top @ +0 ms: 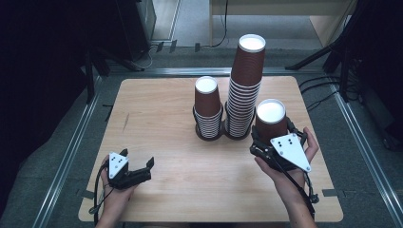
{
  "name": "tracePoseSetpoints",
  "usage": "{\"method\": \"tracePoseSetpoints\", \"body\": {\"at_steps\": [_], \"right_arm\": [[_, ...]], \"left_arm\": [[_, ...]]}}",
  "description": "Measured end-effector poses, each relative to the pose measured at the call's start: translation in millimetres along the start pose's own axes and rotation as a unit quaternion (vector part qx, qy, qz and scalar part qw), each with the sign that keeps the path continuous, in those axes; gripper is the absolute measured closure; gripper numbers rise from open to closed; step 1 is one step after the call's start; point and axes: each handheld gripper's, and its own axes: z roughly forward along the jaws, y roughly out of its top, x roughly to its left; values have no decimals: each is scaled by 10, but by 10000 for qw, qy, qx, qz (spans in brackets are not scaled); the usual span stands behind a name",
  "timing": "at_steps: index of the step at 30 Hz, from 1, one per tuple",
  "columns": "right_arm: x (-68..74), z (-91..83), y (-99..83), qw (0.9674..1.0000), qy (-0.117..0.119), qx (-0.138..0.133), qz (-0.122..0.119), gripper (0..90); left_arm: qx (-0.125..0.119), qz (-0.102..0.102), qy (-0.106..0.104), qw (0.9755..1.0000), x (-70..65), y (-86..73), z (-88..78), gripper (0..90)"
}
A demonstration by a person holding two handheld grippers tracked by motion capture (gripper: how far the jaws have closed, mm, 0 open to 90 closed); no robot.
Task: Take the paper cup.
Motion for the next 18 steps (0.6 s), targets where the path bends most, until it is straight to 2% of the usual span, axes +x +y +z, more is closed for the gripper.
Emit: {"method": "tracePoseSetpoints", "body": {"at_steps": [8,11,12,14,18], "right_arm": [[53,-24,-206,9997,31,-48,-253,122],[98,-12,-274,9990,19,18,-454,123],[113,-7,-288,9982,14,37,-604,123],[152,-5,-318,9966,-31,35,-821,123],[234,13,-377,9940,10,52,-1094,124]], "left_arm": [[-66,140,-206,9997,-276,127,141,1],[-114,167,-201,9996,-358,171,194,1],[-149,124,-225,9996,-382,184,211,1],[-181,103,-291,9994,-422,210,235,1],[-193,170,-464,9986,-510,224,247,1]]}}
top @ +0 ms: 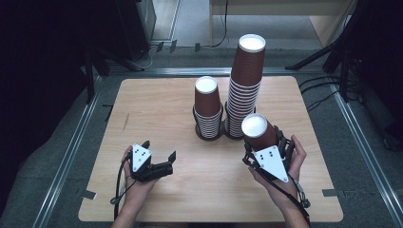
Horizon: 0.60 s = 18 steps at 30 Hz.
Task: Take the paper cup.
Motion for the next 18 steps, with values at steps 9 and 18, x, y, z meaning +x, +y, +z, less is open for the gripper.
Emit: {"method": "tracePoseSetpoints", "body": {"at_steps": [9,18], "right_arm": [[279,39,-48,9984,100,-50,-548,124],[572,65,-121,9916,329,-158,-1238,124]], "left_arm": [[-84,174,-508,9985,-208,33,-64,1],[-214,151,-891,9957,-317,62,-151,1]]}}
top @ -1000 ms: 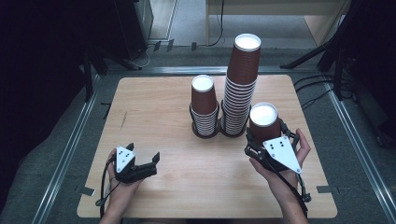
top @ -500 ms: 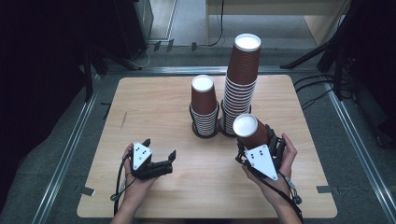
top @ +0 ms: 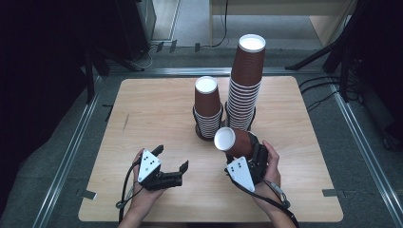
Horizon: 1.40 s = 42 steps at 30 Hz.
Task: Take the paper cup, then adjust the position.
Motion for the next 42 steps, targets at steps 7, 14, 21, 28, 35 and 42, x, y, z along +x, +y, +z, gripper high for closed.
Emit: {"method": "tracePoseSetpoints", "body": {"at_steps": [7,14,21,28,35,42], "right_arm": [[183,20,-8,9990,250,-63,-361,125],[310,31,62,9975,401,-234,-529,125],[406,29,140,9947,538,-367,-795,124],[488,17,148,9914,576,-414,-1099,123],[545,11,158,9879,634,-446,-1341,122],[568,-21,175,9838,679,-565,-1558,122]], "left_arm": [[-114,-103,-361,9992,-28,16,-28,1],[-207,-201,-591,9978,-4,37,-80,1],[-291,-124,-889,9955,-56,63,-107,2],[-283,-188,-1084,9935,-81,75,-107,2],[-215,-181,-1226,9921,-121,66,-84,2],[-260,-258,-1352,9901,-140,82,-87,2]]}}
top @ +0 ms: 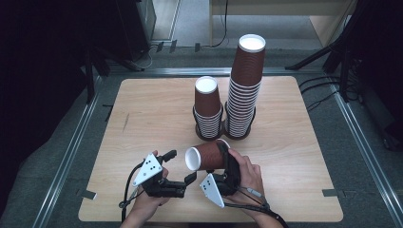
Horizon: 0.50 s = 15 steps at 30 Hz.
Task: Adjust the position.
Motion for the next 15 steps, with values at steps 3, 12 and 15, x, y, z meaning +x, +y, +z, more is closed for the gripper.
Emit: {"method": "tracePoseSetpoints", "body": {"at_steps": [3,12,15], "right_arm": [[-7,-11,15,10000,-6,-33,-77,122],[50,-30,55,9995,63,-157,-271,121],[75,-37,70,9991,83,-217,-346,120]], "left_arm": [[17,26,-67,10000,-11,0,9,2],[82,32,-210,9997,-38,-6,26,6],[100,32,-124,9999,-48,-2,24,67]]}}
